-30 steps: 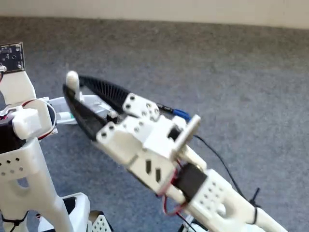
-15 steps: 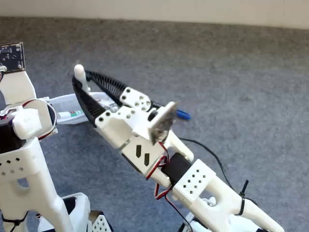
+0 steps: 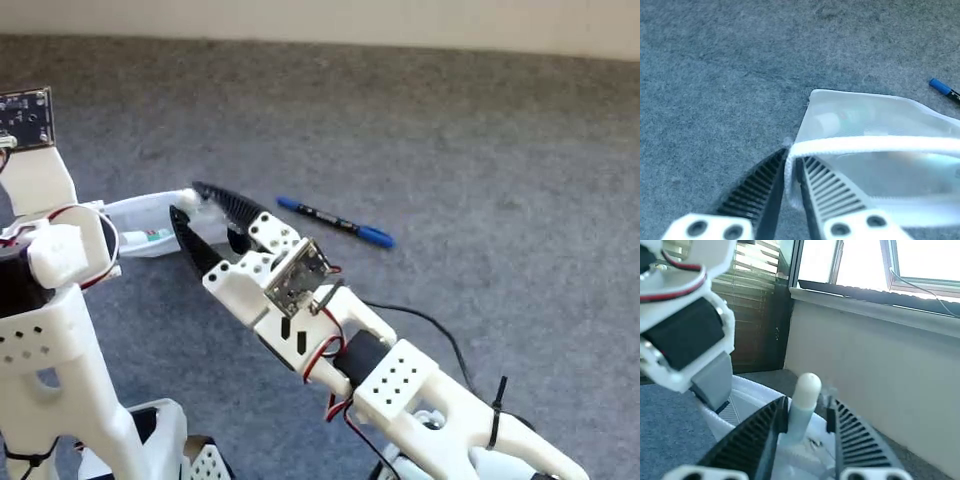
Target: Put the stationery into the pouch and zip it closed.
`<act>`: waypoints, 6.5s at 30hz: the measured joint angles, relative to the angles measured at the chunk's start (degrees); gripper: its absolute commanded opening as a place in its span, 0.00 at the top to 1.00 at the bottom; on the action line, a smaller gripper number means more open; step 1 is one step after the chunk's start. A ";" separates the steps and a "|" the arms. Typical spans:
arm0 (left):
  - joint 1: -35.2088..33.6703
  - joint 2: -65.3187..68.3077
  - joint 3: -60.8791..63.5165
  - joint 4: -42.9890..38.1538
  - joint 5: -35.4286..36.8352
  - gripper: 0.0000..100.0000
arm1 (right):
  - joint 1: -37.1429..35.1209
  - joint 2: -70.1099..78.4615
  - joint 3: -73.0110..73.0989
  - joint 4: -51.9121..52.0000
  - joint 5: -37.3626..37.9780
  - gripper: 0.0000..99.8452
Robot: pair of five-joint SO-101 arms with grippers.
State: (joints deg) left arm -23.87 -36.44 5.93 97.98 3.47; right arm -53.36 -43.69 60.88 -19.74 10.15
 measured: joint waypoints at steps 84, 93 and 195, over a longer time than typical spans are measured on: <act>0.00 -0.09 2.02 -0.09 -0.09 1.00 | 33.76 48.44 -38.24 63.03 3.96 0.78; 0.00 -0.09 2.02 -0.09 -0.09 1.00 | 33.76 56.62 -42.64 63.03 6.51 0.92; -0.09 -0.09 2.64 -0.09 -1.32 1.00 | 33.41 25.76 -40.35 83.52 -9.93 1.00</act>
State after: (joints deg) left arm -23.96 -36.53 8.57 97.89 2.15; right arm -19.96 -17.93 20.53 63.78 0.22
